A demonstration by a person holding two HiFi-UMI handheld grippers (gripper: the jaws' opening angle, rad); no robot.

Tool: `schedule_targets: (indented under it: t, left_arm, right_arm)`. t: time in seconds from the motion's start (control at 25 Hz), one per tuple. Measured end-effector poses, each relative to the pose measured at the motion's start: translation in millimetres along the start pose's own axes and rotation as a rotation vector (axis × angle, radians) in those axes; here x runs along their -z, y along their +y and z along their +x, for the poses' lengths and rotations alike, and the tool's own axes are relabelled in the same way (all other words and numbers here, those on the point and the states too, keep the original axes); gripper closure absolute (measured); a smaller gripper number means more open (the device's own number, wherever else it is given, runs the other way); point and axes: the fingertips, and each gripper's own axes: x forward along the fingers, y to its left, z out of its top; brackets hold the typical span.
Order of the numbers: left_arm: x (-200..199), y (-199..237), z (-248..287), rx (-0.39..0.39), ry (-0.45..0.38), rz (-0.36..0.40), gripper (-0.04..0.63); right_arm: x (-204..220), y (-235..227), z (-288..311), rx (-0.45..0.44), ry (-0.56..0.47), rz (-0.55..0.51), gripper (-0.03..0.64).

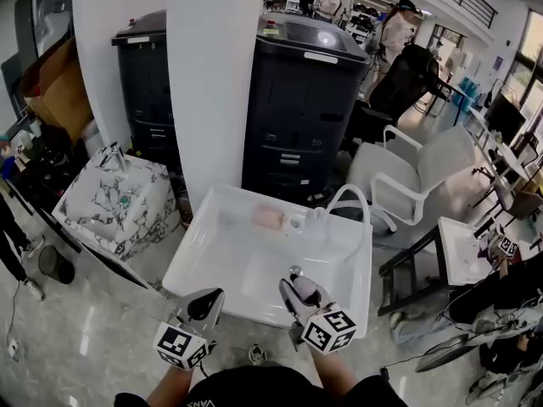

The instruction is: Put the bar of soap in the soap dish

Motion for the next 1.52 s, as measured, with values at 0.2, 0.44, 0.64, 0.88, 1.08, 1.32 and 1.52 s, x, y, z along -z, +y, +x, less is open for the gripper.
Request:
schedule_targets:
  t: [0.2,0.44,0.64,0.88,1.08,1.32,1.52]
  left_arm:
    - [0,4,34,-0.028,0.003,-0.007,0.548]
    - [7,7,59,-0.079,0.000,-0.015,0.549]
    - [20,12,71,-0.098,0.023,-0.034,0.548]
    - [24,37,89,-0.056,0.043,-0.055,0.549]
    - [17,60,109,0.020,0.066,-0.038,0.548]
    - [9,86,130,0.104,0.080,-0.027,0.548]
    - [3,105,144,0.154,0.085,-0.024,0.549]
  right_arm:
    - [-9,-26,17,-0.031,0.019,-0.005,0.494]
    - [-9,-51,32,-0.068,0.039,-0.028,0.494]
    - [-1,-65,47,-0.079,0.063,-0.022,0.494]
    - [4,-74,70,-0.029,0.075,-0.002,0.494]
    - [-1,-82,90,0.041,0.060,0.009,0.494]
    - [-2,-93,116,0.124,0.046,0.008,0.494]
    - [-5,-106,136,0.179,0.044,-0.013,0.494]
